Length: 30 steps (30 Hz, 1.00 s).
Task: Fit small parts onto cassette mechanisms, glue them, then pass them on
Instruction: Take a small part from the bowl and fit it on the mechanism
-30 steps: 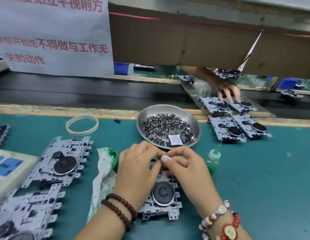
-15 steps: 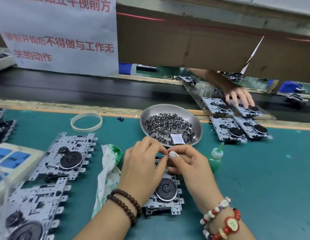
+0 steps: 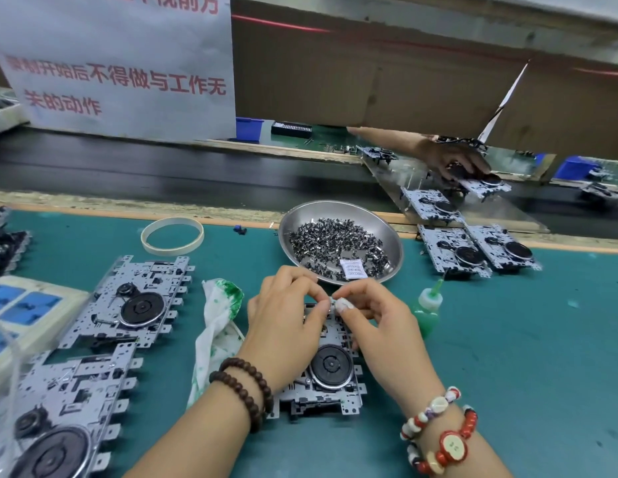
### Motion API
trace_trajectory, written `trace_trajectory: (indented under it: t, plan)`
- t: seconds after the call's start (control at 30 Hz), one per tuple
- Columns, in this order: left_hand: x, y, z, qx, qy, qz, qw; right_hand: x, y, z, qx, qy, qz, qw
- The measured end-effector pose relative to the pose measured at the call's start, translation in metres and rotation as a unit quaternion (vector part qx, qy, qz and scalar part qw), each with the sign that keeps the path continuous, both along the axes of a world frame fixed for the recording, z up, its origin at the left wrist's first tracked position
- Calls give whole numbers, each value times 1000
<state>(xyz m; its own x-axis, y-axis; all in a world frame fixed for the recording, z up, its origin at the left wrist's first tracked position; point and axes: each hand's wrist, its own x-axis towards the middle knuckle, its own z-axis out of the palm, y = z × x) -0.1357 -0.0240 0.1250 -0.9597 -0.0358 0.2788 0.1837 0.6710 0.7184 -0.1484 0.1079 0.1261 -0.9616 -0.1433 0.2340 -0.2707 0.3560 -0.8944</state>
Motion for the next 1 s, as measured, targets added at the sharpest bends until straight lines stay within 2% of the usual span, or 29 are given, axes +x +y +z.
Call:
trace_trajectory:
  t: [0.33, 0.77, 1.0]
  plan:
    - [-1, 0, 1, 18, -37, 8, 999, 0, 0, -1, 78, 44, -26, 996]
    - [-2, 0, 0, 1, -36, 10, 999, -2, 2, -1, 43, -11, -17, 999]
    - [-3, 0, -1, 1, -36, 12, 999, 0, 4, -1, 87, -9, -31, 996]
